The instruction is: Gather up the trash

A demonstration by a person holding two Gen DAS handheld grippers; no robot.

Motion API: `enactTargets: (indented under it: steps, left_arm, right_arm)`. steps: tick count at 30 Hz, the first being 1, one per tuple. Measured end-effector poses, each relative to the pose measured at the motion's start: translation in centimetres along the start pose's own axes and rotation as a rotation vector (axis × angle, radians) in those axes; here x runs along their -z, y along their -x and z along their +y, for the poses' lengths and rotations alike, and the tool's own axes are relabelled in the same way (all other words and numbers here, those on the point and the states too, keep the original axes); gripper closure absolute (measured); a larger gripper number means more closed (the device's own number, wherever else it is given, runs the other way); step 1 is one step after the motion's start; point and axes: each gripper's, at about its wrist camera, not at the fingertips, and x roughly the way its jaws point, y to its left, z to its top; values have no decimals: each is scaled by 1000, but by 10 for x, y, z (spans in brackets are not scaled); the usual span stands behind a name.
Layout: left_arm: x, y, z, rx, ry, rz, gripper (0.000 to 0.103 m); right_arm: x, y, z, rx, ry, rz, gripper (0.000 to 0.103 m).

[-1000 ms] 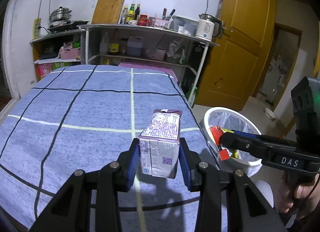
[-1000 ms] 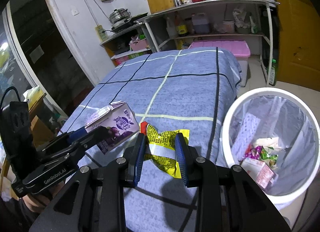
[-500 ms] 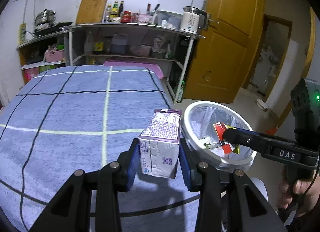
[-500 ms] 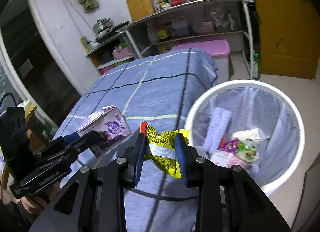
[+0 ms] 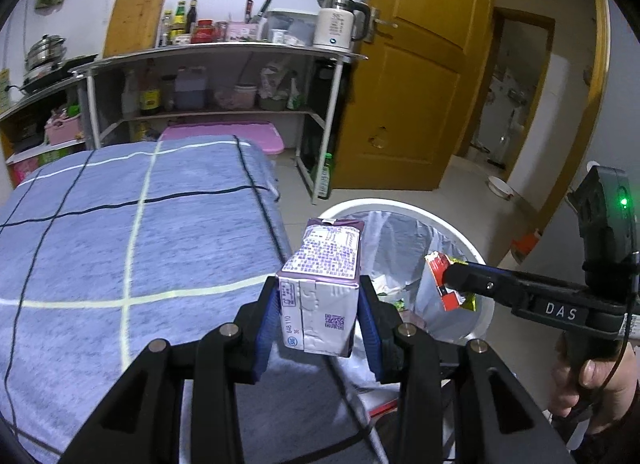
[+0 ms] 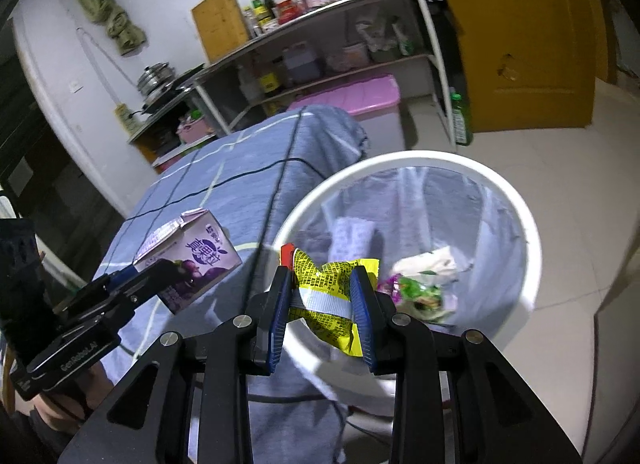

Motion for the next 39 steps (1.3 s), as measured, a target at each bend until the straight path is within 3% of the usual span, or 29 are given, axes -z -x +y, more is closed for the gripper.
enactTargets:
  steps: [18, 26, 39]
  left_arm:
    - [-3, -61, -29, 81, -49, 110, 63]
    - [-8, -61, -32, 93, -66, 105, 63]
    - [-6, -39, -34, 87, -64, 71, 63]
  right_arm:
    - [3, -22, -48, 72, -58, 75, 71]
    - [3, -28, -54, 77, -77, 91, 69]
    - [4, -7, -40, 93, -35, 45, 64]
